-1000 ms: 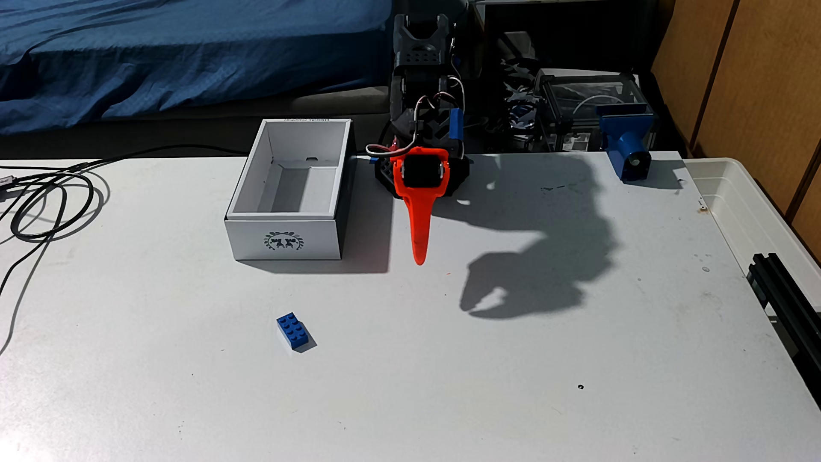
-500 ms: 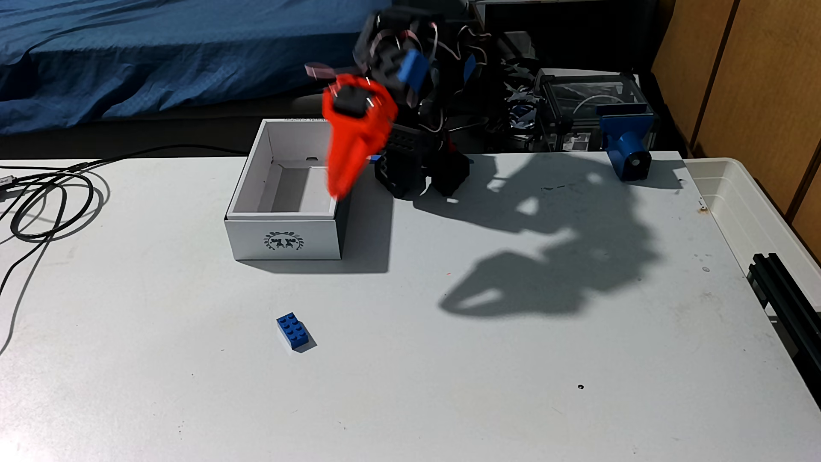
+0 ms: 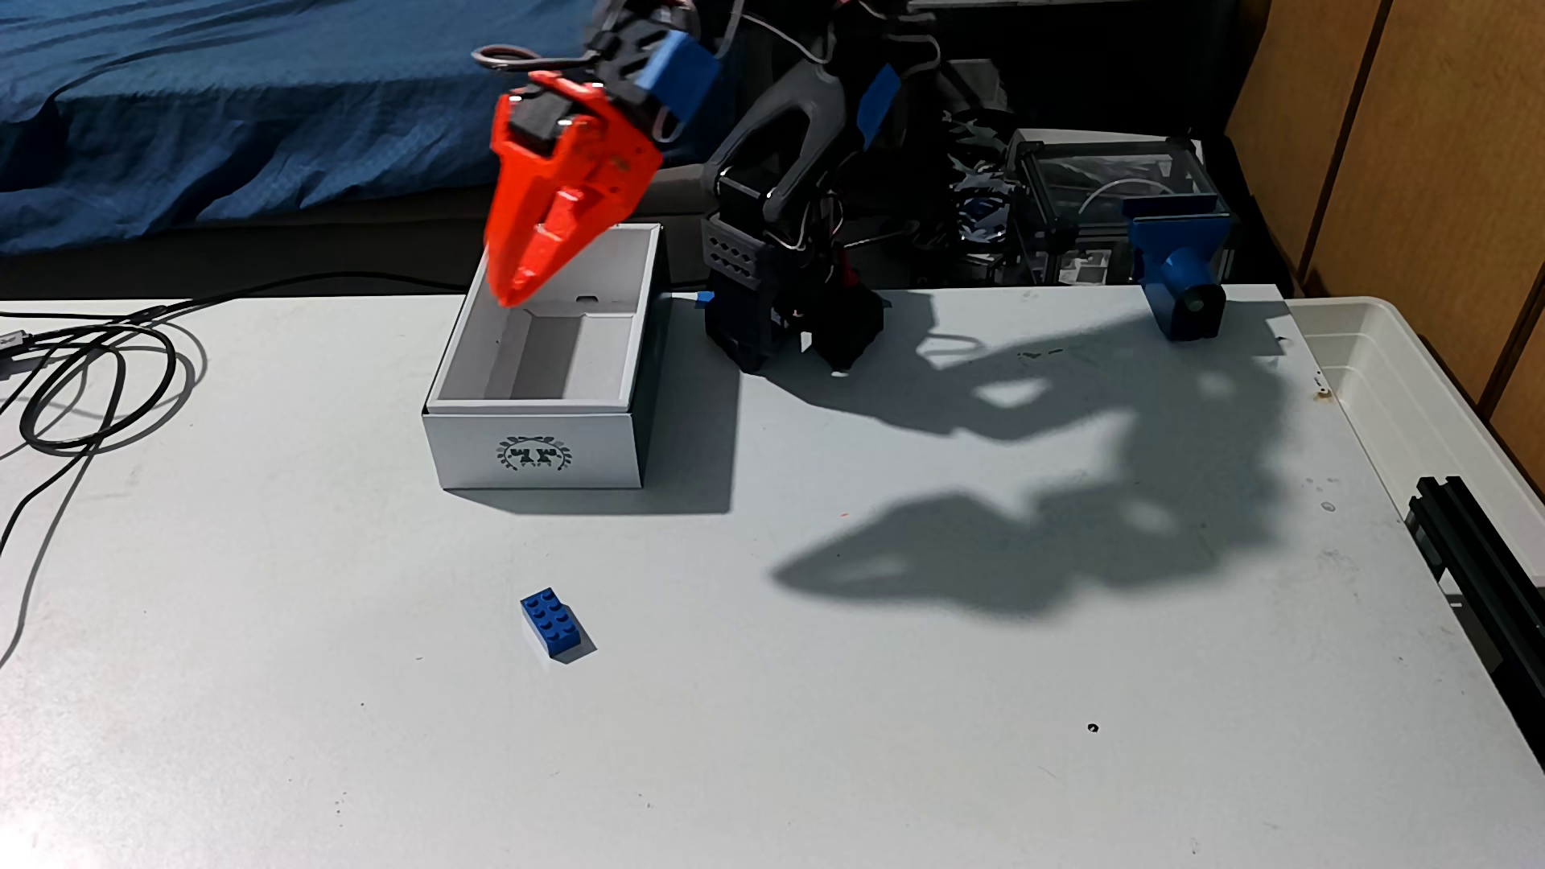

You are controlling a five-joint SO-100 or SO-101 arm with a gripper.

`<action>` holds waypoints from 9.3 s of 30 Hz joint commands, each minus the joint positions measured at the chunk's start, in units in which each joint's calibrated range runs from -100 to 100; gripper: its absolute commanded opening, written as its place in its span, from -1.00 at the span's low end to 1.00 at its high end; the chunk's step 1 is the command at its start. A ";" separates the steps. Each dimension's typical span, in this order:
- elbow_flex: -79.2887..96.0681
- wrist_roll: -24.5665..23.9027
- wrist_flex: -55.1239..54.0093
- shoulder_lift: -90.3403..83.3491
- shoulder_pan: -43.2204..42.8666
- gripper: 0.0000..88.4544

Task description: Grab the blue brick and place in box

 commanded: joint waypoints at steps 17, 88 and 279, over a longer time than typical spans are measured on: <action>-19.04 -9.92 10.28 35.33 -0.59 -0.96; -47.17 -20.49 12.27 68.90 -13.15 -0.96; -5.73 13.23 20.54 25.35 17.68 -0.73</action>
